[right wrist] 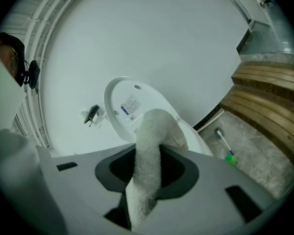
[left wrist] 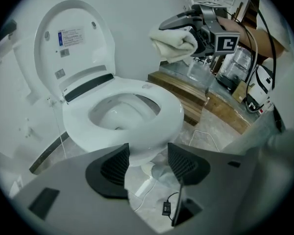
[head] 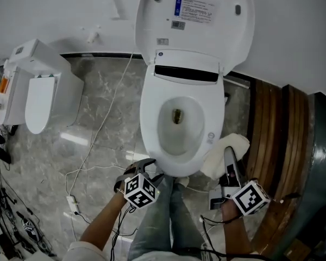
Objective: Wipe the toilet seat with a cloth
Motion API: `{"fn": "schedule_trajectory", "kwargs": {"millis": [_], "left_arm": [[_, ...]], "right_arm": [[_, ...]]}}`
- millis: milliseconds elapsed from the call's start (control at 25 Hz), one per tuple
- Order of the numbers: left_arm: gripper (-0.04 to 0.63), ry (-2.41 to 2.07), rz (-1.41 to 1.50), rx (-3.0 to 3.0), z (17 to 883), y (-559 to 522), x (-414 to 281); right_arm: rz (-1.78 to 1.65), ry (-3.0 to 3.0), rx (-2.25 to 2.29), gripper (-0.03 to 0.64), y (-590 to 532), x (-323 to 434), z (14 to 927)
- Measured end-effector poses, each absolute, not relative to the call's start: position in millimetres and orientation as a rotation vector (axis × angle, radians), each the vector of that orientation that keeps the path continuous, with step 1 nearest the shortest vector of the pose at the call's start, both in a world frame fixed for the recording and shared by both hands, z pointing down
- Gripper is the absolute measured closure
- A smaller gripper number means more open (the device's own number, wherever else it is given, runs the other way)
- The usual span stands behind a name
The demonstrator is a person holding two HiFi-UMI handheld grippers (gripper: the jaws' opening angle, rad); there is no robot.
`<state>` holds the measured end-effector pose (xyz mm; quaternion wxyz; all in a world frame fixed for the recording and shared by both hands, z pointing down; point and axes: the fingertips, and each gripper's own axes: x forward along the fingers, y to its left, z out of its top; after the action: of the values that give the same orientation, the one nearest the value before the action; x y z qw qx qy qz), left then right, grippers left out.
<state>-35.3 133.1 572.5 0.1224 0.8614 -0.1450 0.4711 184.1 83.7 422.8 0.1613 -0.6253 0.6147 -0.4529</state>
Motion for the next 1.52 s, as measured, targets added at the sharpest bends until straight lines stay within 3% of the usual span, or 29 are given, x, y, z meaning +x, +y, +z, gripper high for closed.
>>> {"fn": "schedule_trajectory", "kwargs": {"millis": [520, 1520], "left_arm": [[0.324, -0.488, 1.402, 2.458, 665, 136, -37], [0.335, -0.477, 1.406, 2.329, 703, 133, -38]], "right_arm": [[-1.324, 1.779, -1.793, 0.517, 88, 186, 479], [-1.434, 1.776, -1.811, 0.517, 92, 188, 539]]}}
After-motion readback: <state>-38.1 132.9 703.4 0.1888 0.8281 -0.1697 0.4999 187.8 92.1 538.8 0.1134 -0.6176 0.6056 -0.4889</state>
